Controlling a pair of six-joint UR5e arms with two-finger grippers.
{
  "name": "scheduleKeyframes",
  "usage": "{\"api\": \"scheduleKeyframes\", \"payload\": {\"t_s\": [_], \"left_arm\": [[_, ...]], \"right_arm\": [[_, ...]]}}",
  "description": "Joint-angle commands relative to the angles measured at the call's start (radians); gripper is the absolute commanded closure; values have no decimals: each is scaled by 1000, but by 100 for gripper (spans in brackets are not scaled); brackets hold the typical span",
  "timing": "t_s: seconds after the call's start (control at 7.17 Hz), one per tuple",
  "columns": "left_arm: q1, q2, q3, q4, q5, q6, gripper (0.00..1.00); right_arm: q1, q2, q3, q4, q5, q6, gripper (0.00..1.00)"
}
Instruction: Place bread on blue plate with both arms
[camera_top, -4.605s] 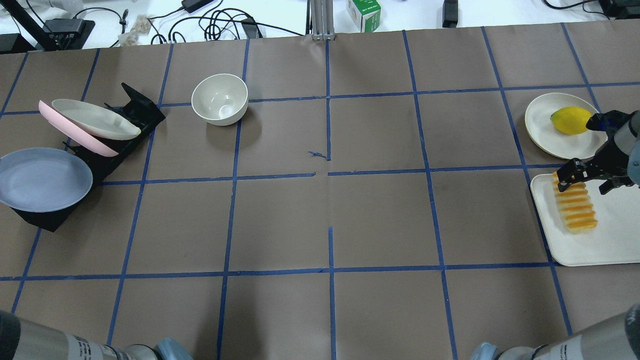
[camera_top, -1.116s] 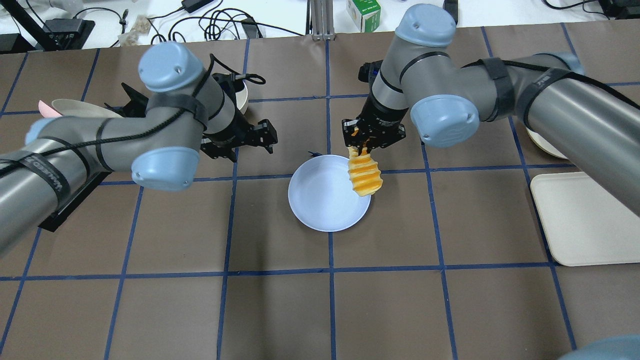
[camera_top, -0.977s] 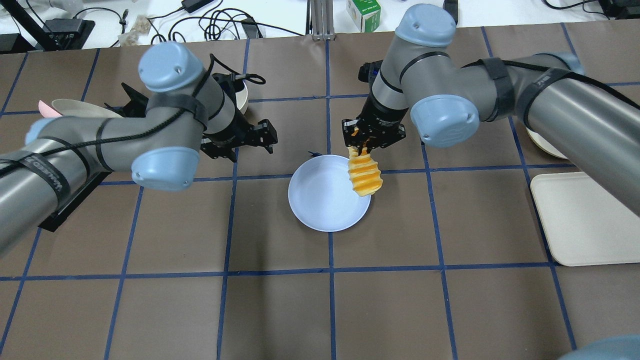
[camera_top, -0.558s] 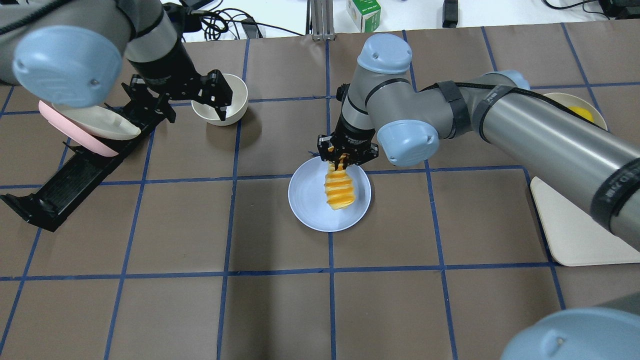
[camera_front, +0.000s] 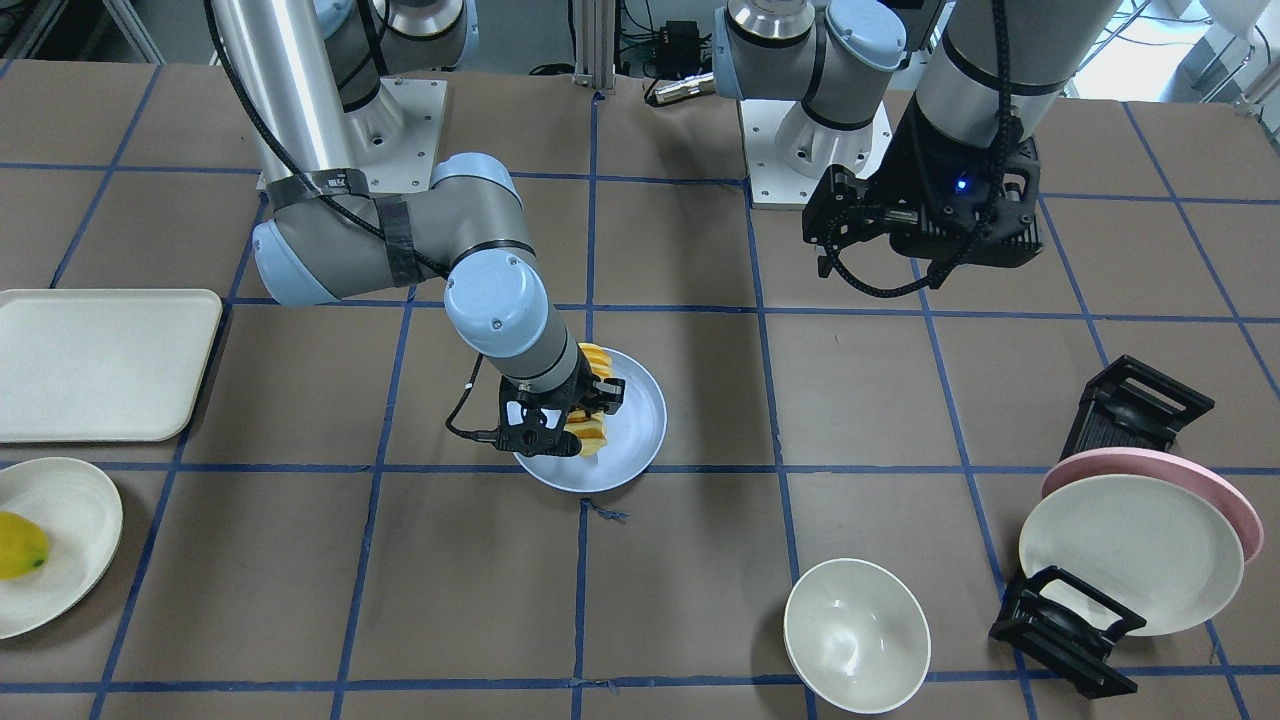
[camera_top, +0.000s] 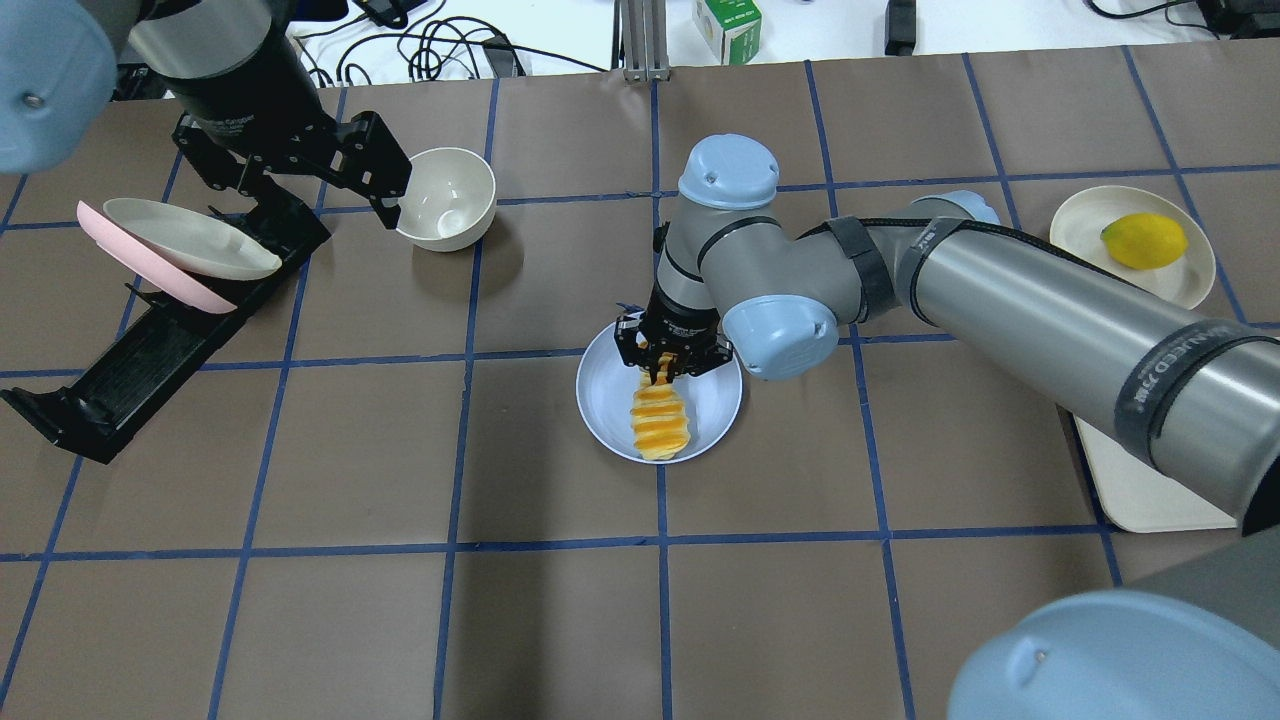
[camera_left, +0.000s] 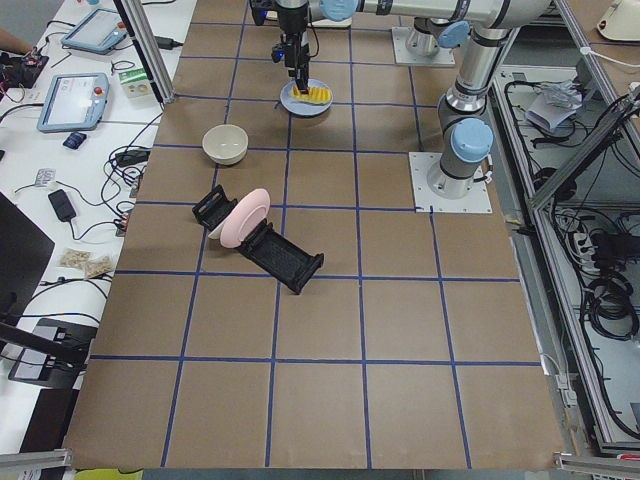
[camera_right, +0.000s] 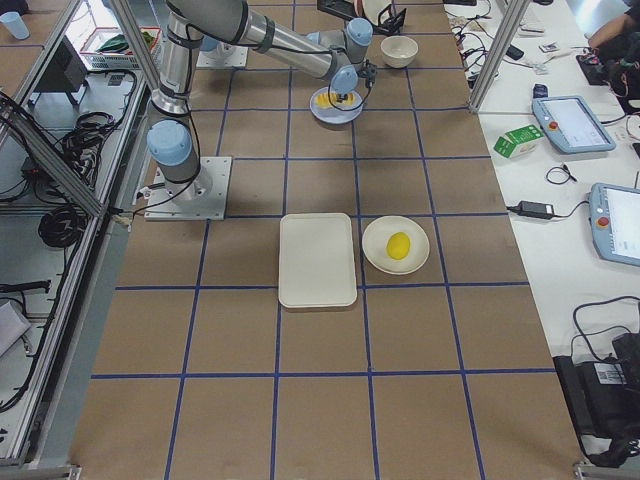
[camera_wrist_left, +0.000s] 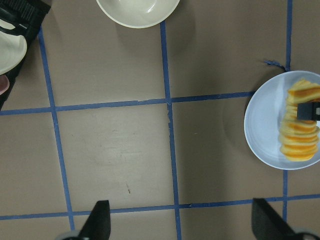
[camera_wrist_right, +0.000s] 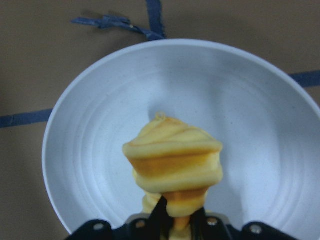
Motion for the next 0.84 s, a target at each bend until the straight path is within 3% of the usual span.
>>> {"api": "scheduleKeyframes", "payload": {"t_s": [0.0,0.42,0.7], "left_arm": [[0,17,-33,6,3,9,0],[6,19,-40,9,-3,0,0],[7,17,-38,11,5,0,0]], "right_arm": [[0,-8,10,0,1,4,0],[-1,-41,6,1,1,4,0],[-1,-57,-46,15,8,31,0]]}}
